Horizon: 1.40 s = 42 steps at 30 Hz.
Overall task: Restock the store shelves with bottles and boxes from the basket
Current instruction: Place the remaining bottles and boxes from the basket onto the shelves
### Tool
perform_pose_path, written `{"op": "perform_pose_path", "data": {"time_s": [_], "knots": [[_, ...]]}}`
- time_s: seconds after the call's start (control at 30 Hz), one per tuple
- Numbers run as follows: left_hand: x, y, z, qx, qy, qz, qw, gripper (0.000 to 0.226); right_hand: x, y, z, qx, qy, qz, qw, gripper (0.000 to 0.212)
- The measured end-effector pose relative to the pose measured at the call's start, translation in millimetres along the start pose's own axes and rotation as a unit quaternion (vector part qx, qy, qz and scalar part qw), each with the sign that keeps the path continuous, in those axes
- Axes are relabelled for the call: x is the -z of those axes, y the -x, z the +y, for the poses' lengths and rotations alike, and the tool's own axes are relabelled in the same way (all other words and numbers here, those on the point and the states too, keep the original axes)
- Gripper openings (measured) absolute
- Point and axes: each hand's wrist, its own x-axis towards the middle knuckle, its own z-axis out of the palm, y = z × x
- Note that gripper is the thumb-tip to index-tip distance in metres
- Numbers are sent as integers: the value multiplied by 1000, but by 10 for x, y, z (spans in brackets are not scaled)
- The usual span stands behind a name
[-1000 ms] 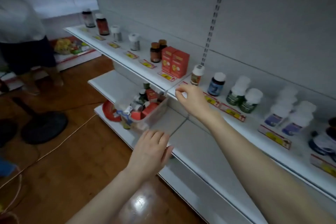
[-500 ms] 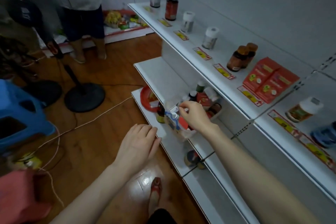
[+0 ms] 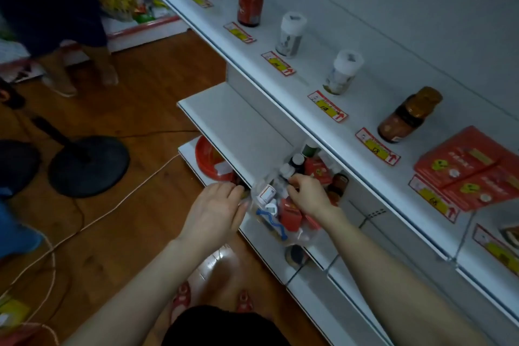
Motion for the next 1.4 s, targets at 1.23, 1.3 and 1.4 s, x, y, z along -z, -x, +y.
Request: {"op": "perform_pose_path", "data": {"time_s": [1.23, 1.3, 1.4], "knots": [[-2435, -1613, -434, -335, 108, -183, 918, 22, -1590, -491, 821, -378, -44, 127, 916, 56], [-2470, -1571, -438, -352, 129, -194, 907, 32, -1548, -428, 808, -369, -40, 157, 915, 56], [-2499, -1526, -445, -356, 145, -210, 899, 49, -1432, -250, 795, -326, -99, 218, 915, 58]]}}
